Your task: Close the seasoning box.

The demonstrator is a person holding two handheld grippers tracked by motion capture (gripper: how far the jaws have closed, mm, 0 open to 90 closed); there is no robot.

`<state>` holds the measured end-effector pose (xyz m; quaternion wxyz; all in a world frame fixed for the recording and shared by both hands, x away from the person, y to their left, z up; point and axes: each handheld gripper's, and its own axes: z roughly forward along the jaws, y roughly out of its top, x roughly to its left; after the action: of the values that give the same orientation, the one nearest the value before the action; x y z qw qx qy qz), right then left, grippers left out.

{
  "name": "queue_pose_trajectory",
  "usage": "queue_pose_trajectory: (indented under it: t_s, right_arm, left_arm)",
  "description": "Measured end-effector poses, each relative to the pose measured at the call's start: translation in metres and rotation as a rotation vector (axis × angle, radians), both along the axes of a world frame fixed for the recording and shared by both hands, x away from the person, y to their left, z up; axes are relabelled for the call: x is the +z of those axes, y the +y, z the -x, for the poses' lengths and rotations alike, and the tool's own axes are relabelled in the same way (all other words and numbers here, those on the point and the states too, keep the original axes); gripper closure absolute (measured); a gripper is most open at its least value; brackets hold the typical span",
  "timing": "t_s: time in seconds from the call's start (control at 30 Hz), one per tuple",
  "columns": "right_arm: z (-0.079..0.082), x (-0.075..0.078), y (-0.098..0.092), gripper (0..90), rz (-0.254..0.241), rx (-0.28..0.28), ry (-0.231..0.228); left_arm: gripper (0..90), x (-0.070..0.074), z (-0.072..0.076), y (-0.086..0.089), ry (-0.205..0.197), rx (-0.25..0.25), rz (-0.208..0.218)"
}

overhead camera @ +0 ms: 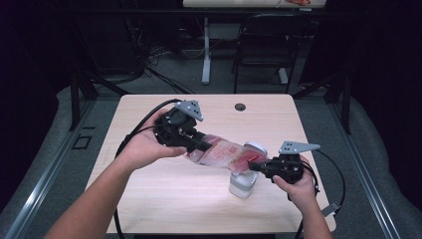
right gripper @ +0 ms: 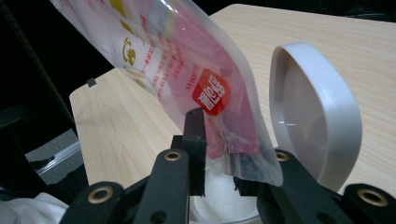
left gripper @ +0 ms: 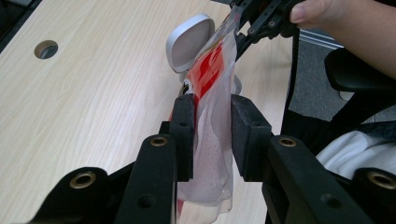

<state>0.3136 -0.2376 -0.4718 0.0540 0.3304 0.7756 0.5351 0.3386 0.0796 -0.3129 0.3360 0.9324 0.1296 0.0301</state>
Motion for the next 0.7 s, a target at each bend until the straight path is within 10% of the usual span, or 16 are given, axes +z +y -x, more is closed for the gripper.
queue_pose_trajectory:
  t_s: [0.7]
  right_arm:
    - [0.0003, 0.0004, 0.0000, 78.3, -0.002, 0.001, -0.002]
  left_arm:
    - [72.5, 0.0011, -0.0001, 0.0001, -0.005, 0.001, 0.008]
